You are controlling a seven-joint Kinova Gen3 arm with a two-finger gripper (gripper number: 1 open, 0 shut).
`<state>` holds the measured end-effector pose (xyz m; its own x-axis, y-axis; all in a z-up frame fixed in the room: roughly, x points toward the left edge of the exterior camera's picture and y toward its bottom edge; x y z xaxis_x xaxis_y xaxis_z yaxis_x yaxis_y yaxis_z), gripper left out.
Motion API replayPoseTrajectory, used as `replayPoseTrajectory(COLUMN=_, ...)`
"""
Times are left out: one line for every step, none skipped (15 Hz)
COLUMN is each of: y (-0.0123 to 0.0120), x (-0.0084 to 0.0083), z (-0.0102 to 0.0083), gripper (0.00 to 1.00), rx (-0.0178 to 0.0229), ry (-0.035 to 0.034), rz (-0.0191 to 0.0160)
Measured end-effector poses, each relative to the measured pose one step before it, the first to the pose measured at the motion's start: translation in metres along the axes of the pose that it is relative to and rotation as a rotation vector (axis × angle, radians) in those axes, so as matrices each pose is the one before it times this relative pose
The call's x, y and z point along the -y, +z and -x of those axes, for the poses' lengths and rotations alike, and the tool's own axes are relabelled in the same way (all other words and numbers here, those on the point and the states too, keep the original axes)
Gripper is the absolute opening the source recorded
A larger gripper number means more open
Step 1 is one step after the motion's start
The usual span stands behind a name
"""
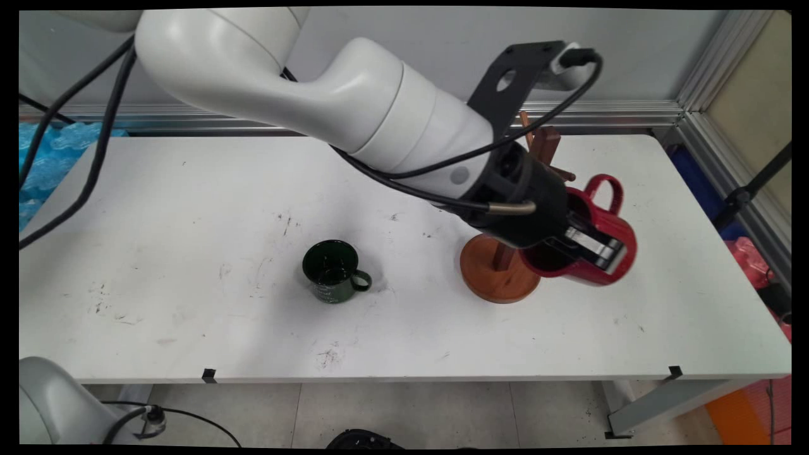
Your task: Place the picked object on the table
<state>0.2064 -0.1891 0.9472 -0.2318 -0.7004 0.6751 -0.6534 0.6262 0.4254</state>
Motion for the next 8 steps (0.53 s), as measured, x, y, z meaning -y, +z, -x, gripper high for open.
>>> replayPoseTrajectory(y=0.00040, x=-0.00245, z=-0.00032, gripper=0.00, rx=-0.00032, ry=-0.00108, rz=0.00455)
replayPoseTrajectory(y=-0.00004, x=-0.00319, z=-0.00003, gripper=0.00, rx=0.00075, ry=-0.00110, rz=0.00515)
replayPoseTrajectory(y=-0.00045, x=-0.00320, z=0.00024, gripper=0.00, rx=0.00222, ry=-0.00103, rz=0.00457)
replayPoseTrajectory(y=-0.00146, x=-0.00254, z=0.00088, gripper=0.00, rx=0.00399, ry=-0.00097, rz=0.00166)
replayPoseTrajectory(y=-0.00198, x=-0.00159, z=0.00157, gripper=0.00, rx=0.00706, ry=-0.00032, rz=-0.00114)
replayPoseTrajectory(y=-0.00176, x=-0.00113, z=0.00107, gripper=0.00, rx=0.00451, ry=0.00026, rz=0.00032)
replayPoseTrajectory(y=-0.00356, x=-0.00125, z=0.00217, gripper=0.00, rx=0.00983, ry=0.00058, rz=-0.00286)
replayPoseTrajectory(y=-0.00289, x=-0.00082, z=0.00149, gripper=0.00, rx=0.00626, ry=0.00045, rz=-0.00124)
